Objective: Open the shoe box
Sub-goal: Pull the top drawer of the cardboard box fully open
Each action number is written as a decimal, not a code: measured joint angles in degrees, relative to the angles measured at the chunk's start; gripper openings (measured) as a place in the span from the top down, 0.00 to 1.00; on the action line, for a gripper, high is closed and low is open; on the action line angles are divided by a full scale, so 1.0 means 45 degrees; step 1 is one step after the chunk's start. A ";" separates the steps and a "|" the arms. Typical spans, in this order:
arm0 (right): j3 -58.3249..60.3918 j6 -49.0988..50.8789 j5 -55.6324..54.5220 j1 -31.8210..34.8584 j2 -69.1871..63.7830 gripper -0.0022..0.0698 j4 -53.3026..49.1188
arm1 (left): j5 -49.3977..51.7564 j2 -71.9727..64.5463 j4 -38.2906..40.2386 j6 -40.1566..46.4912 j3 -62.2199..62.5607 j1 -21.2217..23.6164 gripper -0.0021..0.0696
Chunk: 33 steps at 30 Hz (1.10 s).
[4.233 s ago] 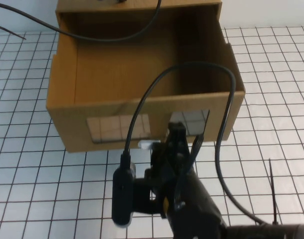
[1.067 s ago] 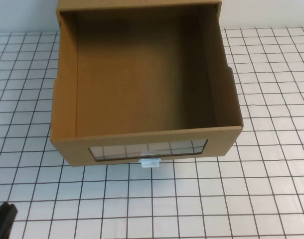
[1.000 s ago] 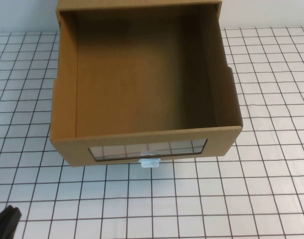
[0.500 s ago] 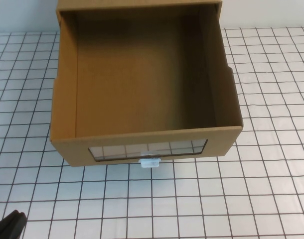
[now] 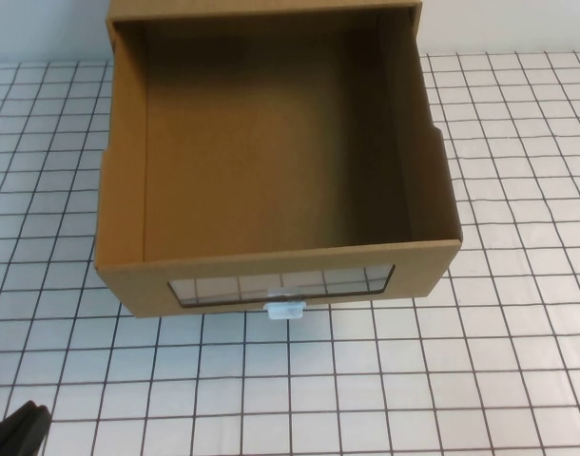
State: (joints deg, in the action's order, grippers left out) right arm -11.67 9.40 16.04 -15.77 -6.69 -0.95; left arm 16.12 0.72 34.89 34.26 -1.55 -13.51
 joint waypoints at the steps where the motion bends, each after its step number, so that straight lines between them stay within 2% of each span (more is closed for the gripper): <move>1: 0.0302 0.0000 -0.0398 0.0482 0.0147 0.99 0.0000 | 0.0004 0.0000 0.0000 0.0000 0.0000 0.0000 0.97; 5: 0.1895 0.0000 -0.1709 0.2665 0.1072 0.99 0.0051 | 0.0026 0.0000 0.0000 0.0000 0.0000 0.0000 0.97; 8: 0.2642 0.0000 -0.2180 0.3247 0.1549 0.99 0.0068 | 0.0026 0.0000 0.0000 0.0000 0.0000 0.0000 0.97; 25: 0.2880 -0.0103 -0.1621 0.3330 0.1582 0.99 -0.0321 | 0.0026 0.0000 0.0000 -0.0019 0.0000 0.0000 0.97; 33: 0.2900 -0.3016 0.0728 0.3330 0.1582 0.99 0.1177 | 0.0026 0.0000 0.0000 -0.0019 0.0000 0.0000 0.97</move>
State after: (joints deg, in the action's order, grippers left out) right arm 1.38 -4.17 19.32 -0.78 0.43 4.35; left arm 16.24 0.72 34.89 34.17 -1.55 -13.51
